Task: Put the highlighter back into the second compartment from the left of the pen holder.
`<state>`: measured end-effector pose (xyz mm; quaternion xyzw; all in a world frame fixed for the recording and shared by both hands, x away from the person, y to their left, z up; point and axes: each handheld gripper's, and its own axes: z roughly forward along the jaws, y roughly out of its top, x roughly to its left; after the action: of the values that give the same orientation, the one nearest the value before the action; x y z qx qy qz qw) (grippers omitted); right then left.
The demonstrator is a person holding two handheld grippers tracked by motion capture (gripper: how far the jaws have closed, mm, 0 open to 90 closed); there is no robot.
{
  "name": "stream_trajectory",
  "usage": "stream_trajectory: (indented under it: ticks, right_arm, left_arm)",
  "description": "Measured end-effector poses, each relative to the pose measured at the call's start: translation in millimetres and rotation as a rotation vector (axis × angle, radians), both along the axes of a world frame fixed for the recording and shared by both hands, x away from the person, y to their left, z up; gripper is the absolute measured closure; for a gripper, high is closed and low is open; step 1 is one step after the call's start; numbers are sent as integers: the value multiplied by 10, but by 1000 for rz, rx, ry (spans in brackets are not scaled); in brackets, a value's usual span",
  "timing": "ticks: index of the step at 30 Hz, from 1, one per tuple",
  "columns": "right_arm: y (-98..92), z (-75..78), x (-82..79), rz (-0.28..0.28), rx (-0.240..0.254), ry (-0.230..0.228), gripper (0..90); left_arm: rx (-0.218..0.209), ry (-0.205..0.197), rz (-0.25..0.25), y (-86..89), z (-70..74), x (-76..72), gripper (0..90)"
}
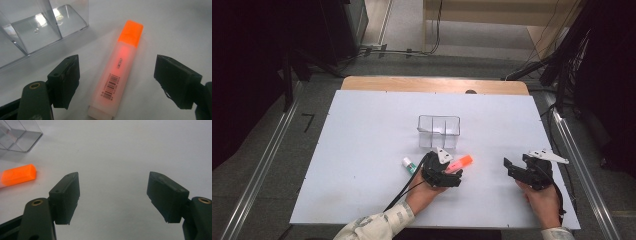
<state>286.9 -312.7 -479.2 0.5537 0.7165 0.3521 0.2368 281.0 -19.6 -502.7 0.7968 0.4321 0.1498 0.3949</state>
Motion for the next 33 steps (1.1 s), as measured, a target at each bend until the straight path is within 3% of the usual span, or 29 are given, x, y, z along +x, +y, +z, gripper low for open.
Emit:
stream_trajectory:
  ticks: [33]
  right_arm:
    - [-2, -2, 4, 5, 3, -1, 252]
  left_arm:
    - [63, 26, 3, -164, -38, 0, 364]
